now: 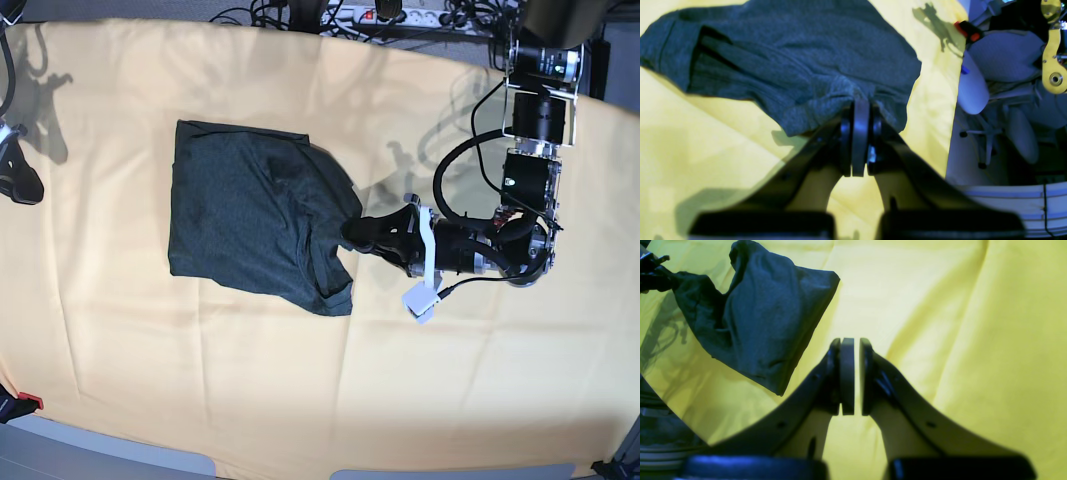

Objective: Fold the T-shirt properly
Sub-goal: 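Pull the grasped corner outward with the left gripper to flatten the shirt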

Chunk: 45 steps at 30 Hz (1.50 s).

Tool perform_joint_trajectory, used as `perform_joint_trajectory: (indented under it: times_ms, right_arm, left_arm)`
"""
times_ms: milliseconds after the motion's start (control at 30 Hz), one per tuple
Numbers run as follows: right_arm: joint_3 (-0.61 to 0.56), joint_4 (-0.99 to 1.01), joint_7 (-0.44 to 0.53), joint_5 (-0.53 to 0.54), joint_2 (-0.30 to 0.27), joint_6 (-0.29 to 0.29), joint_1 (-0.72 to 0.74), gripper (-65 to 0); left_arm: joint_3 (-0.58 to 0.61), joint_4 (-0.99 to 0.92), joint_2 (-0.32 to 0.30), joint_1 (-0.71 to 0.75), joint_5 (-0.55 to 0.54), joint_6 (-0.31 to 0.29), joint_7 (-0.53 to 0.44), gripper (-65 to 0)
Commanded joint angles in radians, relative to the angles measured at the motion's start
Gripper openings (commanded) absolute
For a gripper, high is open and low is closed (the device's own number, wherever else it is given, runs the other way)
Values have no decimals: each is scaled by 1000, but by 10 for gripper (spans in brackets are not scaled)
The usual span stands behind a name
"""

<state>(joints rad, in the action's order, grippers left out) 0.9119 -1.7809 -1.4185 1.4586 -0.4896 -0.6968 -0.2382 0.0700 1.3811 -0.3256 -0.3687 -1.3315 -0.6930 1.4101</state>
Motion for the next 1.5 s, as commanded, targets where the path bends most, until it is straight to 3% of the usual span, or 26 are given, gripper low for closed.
perform_joint_trajectory:
  times_ms: [0,167,367,633,900,1033,1100,1167,1200,1267,1333,1400,1467]
  right_arm:
    - [7,-15,22,25,-23,-1,6,-590]
    - [7,-15,22,25,-23,-1,6,-590]
    - [7,-15,22,25,-23,-1,5,-590]
    - [7,-15,22,25,-23,-1,6,-590]
    - [7,-15,22,25,-23,-1,6,-590]
    - [7,-15,22,25,-23,-1,5,-590]
    - [7,-15,22,25,-23,-1,5,-590]
    - [7,-15,22,25,-23,-1,5,-590]
    - [7,-15,22,25,-23,-1,6,-590]
    - [7,-15,22,25,-23,-1,6,-590]
    - [7,-15,22,25,-23,-1,6,-590]
    - [7,-15,22,25,-23,-1,6,-594]
    - [7,-15,22,25,-23,-1,5,-650]
  left_arm:
    - [-7,18,-15,-21,-28,-5,-14,-650]
    - [-7,18,-29,-21,-28,32,-14,-650]
    - [-7,18,-44,4,-19,32,-14,-650]
    - [-7,18,-126,72,-24,43,-14,-650]
    - [-7,18,-132,82,-68,44,-14,-650]
    - [-7,18,-132,98,-84,47,-14,-305]
    - [-7,18,-132,103,-54,53,-14,-246]
    - [-7,18,-132,106,-50,58,-14,-256]
    - [-7,18,-132,106,-50,57,-14,-292]
    - [-7,18,-132,105,-68,56,-14,-437]
    - [-7,18,-132,105,-102,56,-14,-632]
    - [-7,18,-132,105,-145,53,-14,-650]
    - [-7,31,-132,105,-152,52,-14,-650]
